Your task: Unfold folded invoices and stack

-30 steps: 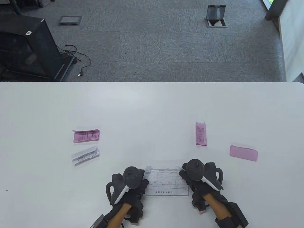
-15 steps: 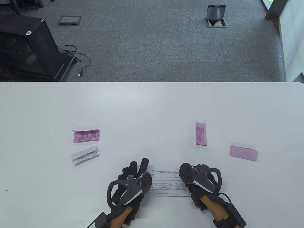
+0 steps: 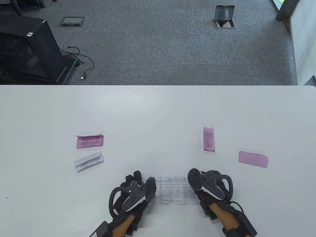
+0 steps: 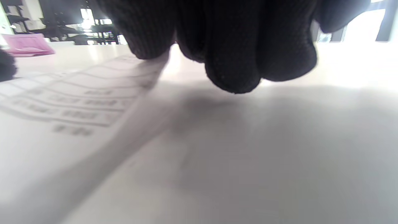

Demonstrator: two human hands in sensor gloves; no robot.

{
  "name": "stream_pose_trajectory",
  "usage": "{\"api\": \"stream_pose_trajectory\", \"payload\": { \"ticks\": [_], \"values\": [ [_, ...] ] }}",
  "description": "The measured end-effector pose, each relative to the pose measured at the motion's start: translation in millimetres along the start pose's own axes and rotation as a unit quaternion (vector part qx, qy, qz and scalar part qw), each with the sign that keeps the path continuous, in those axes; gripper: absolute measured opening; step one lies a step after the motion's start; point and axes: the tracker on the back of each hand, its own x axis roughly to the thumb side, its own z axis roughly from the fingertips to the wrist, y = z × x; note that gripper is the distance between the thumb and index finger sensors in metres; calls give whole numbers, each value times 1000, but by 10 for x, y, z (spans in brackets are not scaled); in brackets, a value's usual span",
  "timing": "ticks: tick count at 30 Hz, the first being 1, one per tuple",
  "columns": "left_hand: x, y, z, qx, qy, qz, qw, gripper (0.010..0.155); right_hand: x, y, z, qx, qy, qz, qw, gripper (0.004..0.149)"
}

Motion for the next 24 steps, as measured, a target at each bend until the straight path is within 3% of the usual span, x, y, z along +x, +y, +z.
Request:
{"api": "stream_pose_trajectory", "payload": {
  "ticks": [3, 5, 9, 11, 15, 24],
  "values": [
    [-7, 2, -6, -12, -4, -1, 1000, 65, 12, -180, 95, -89, 8, 12, 996, 57],
    [-5, 8, -2, -15, -5, 0, 1000, 66, 96, -285, 161, -116, -34, -6, 993, 58],
    [-20, -1, -1, -20, -8, 7, 1000, 67, 472, -275, 196, -42, -143, -53, 987, 57],
    [-25, -4, -1, -22, -9, 11, 1000, 67, 679, -152, 162, 9, -161, -40, 986, 58],
    [-21, -2, -1, -23, -10, 10, 1000, 67, 934, 59, 99, 48, -182, -3, 982, 61],
    [-31, -5, -3, -31, -10, 12, 999, 67, 899, 174, 69, 63, -189, 36, 979, 62]
  ]
}}
